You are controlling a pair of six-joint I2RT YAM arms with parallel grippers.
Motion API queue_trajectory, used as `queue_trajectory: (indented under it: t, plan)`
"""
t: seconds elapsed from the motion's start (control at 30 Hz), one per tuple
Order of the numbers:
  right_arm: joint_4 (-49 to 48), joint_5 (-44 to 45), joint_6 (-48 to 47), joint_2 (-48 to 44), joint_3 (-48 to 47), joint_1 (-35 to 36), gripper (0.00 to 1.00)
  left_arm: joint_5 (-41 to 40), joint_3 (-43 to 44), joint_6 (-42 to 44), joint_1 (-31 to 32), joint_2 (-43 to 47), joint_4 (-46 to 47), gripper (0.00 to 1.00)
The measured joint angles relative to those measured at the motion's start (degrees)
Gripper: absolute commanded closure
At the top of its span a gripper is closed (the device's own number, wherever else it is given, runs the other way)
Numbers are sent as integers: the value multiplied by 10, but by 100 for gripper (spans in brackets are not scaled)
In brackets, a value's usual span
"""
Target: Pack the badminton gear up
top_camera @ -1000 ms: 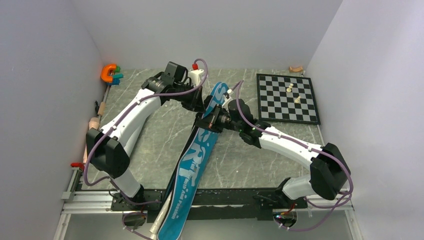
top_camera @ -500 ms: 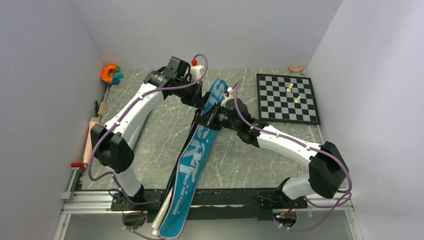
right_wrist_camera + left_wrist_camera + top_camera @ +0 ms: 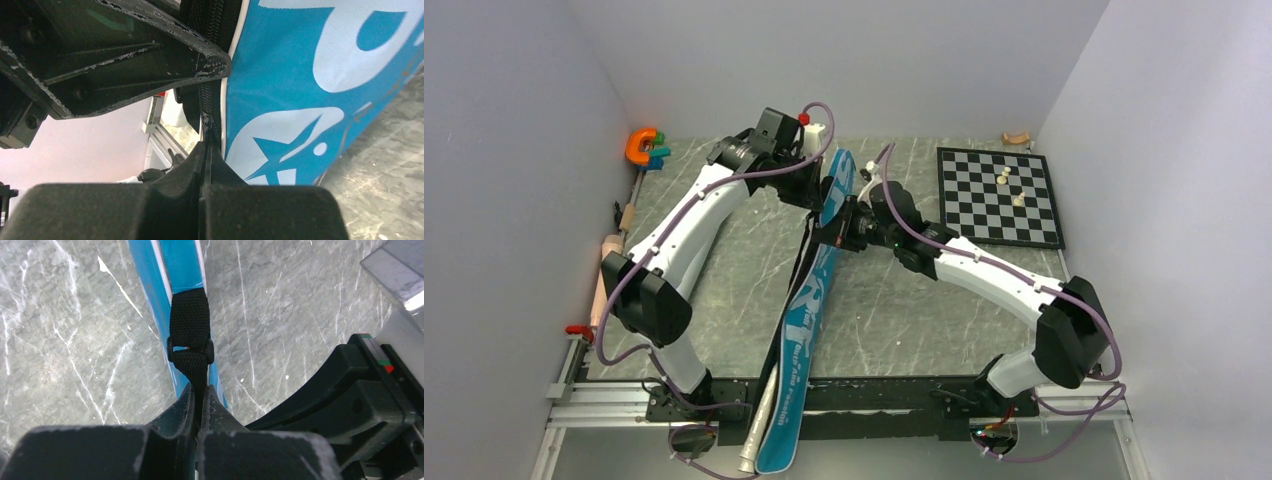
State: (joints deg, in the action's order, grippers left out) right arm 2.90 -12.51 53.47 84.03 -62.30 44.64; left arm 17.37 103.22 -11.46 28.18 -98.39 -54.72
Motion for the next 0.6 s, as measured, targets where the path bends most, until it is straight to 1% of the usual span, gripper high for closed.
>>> queue_trajectory:
  t: [0.1,0.13,0.17,0.23,0.3,0.37,0.5,0.6]
  plan:
    - [18,-17,-20,-11,1,-11,59,-15,0,-4,4,1,8,100]
    - [42,-31,-29,-16,1,-12,48,-31,0,-3,4,1,19,100]
    - [69,-36,-34,-21,2,-10,39,-49,1,-3,0,1,37,100]
    - [132,-45,-50,-23,4,-5,28,-77,7,-3,-9,1,64,100]
    - [176,-42,-59,-23,4,0,16,-104,14,-3,-16,3,90,100]
    - [203,-29,-65,-22,1,9,9,-123,20,-3,-18,7,104,100]
    - [243,23,-70,-10,-32,44,1,-144,27,-3,-12,17,116,100]
    - [258,97,-71,6,-82,98,0,-153,28,-3,-6,22,121,100]
